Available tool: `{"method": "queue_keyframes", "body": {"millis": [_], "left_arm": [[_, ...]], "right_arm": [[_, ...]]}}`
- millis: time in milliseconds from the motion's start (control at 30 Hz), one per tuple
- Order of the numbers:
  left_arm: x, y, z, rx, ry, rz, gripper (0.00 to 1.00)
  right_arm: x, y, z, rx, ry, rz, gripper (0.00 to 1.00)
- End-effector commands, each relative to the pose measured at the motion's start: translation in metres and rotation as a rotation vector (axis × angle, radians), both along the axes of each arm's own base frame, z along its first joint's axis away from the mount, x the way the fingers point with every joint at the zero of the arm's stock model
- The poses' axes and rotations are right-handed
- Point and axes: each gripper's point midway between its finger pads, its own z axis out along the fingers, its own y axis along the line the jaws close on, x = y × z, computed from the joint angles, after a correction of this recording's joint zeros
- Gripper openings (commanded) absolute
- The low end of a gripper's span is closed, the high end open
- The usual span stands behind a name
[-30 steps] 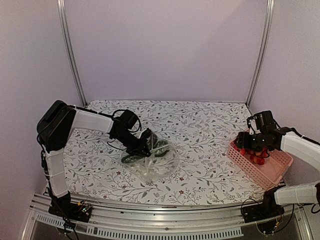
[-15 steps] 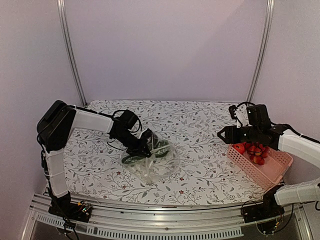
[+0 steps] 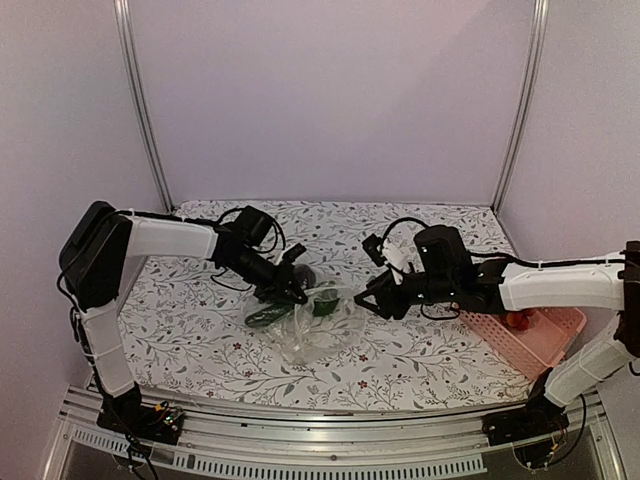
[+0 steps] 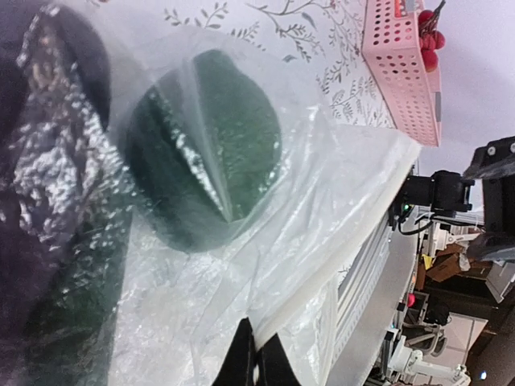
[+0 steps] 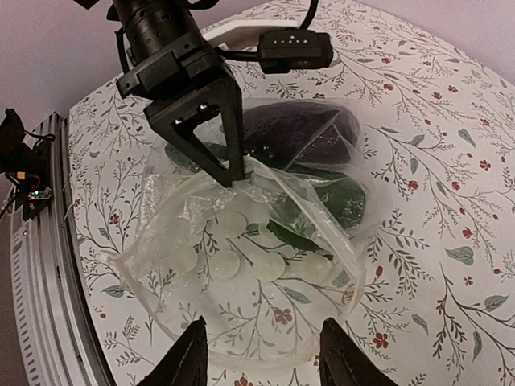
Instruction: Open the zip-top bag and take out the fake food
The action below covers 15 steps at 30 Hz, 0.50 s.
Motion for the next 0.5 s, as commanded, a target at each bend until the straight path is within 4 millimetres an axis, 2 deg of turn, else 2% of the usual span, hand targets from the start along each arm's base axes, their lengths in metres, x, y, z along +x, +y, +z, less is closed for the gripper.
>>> {"method": "queue_keyframes", "body": {"millis": [0, 133, 300, 467], "left_arm": [[0.0, -0.017, 0.035, -0.1, -0.015, -0.024, 0.0], [0.0, -0.024, 0.047, -0.154, -0.002, -0.036, 0.0], [0.003, -0.027, 0.059, -0.198, -0.003, -0.044, 0.0], [0.012, -0.021, 0.055, -0.205, 0.013, -0.011, 0.0]], "right_arm": [[-0.016, 0.04, 0.01, 0.037, -0.084, 0.112, 0.44], [-0.02, 0.06, -0.007, -0.018, -0.143, 0.144, 0.37], [0.006, 0.076, -0.034, -0.094, -0.156, 0.079, 0.35], [0.028, 0.078, -0.06, -0.147, -0.151, -0.013, 0.36]]}}
